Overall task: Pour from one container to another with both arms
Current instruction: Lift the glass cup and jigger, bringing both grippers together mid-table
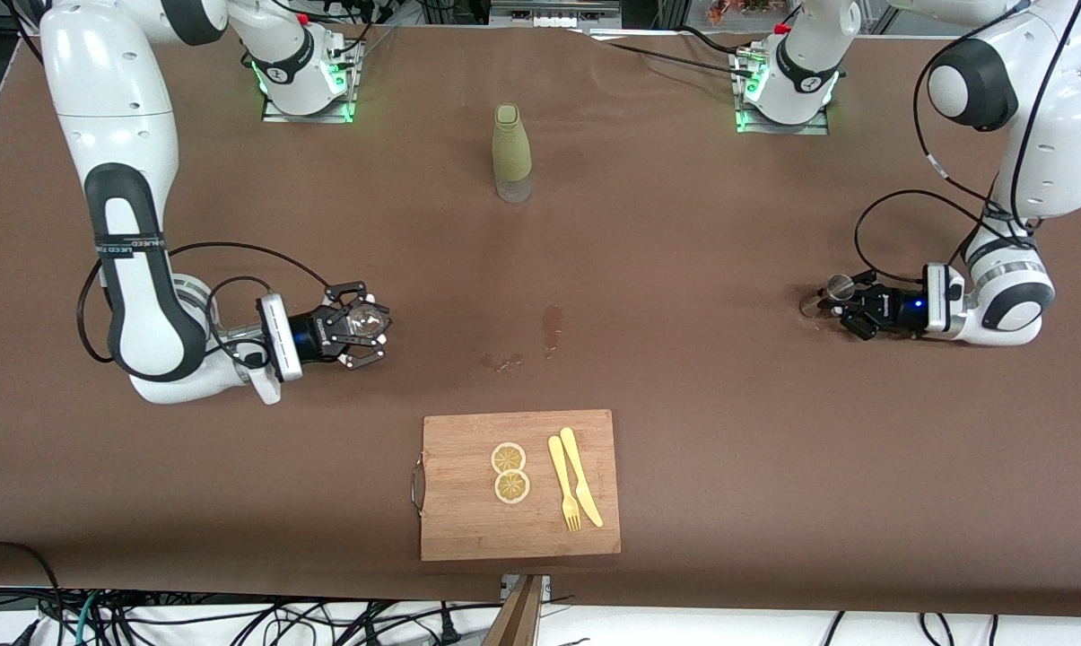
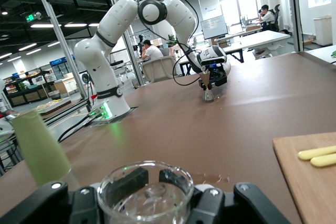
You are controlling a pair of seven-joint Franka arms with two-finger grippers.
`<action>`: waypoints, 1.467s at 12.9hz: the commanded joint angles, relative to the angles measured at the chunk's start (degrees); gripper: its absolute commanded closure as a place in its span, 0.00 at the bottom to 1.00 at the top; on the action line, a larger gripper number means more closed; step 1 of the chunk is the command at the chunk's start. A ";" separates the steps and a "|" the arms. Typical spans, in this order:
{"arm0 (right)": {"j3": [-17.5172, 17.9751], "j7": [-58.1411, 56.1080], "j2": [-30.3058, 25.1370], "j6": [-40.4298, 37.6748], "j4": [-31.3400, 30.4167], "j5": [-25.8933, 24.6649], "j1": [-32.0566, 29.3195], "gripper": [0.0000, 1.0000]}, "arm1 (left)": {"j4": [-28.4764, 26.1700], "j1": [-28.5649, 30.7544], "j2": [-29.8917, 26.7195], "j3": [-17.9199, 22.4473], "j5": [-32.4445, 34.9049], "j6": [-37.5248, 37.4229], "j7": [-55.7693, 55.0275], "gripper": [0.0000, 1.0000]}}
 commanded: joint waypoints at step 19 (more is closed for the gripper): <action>0.36 21.25 -0.09 28.44 6.31 3.41 23.12 0.82 | 4.45 -24.95 1.12 -24.65 -31.75 40.47 -11.24 1.00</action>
